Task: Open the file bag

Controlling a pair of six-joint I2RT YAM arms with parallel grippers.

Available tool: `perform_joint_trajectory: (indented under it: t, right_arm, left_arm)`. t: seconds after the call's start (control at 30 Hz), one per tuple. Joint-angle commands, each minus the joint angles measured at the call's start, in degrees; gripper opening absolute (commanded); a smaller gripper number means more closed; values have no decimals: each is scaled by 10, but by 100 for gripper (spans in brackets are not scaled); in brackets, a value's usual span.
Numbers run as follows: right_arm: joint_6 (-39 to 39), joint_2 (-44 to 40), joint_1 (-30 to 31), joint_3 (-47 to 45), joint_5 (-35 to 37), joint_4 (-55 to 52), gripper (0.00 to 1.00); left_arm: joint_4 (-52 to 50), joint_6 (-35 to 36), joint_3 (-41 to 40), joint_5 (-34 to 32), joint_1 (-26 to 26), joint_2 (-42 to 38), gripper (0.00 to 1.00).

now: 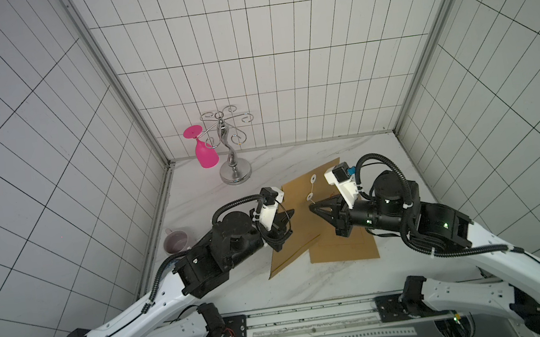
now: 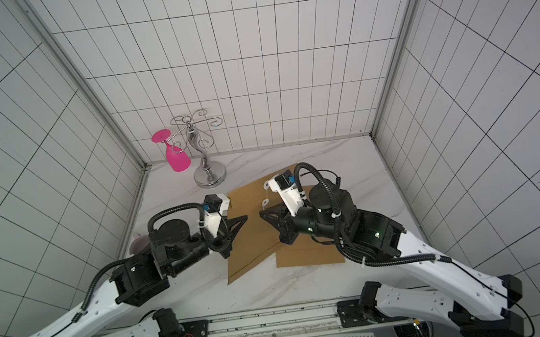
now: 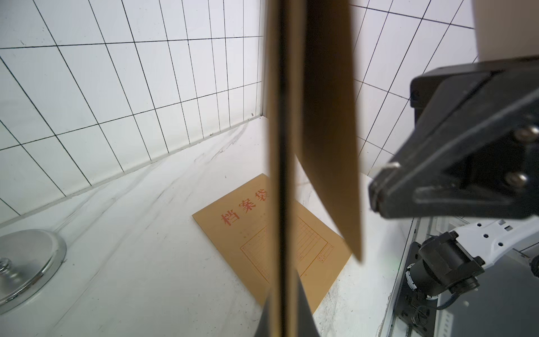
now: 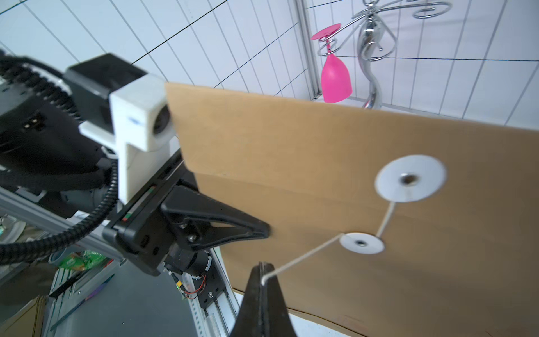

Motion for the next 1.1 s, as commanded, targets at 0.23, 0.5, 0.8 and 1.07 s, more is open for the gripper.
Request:
perform_joint_trajectory:
  t: [0.23,0.5,0.8,1.07]
  right_arm:
    - [33,-41,38,-105,79,48,0]
    - [67,-83,-3,-151,124,12,0]
    - [50,-83,-180,-164,44,-22,0]
    - [2,-58,-246,-74,24,-61,0]
  left_arm:
    - [63,-39,3,-26,-3,-31,0]
    - [64,-49,3,-17,-3,-39,0]
    - [53,-46,2,-43,-1,-33,0]
    - [65,-86,-28,53,58,-25,0]
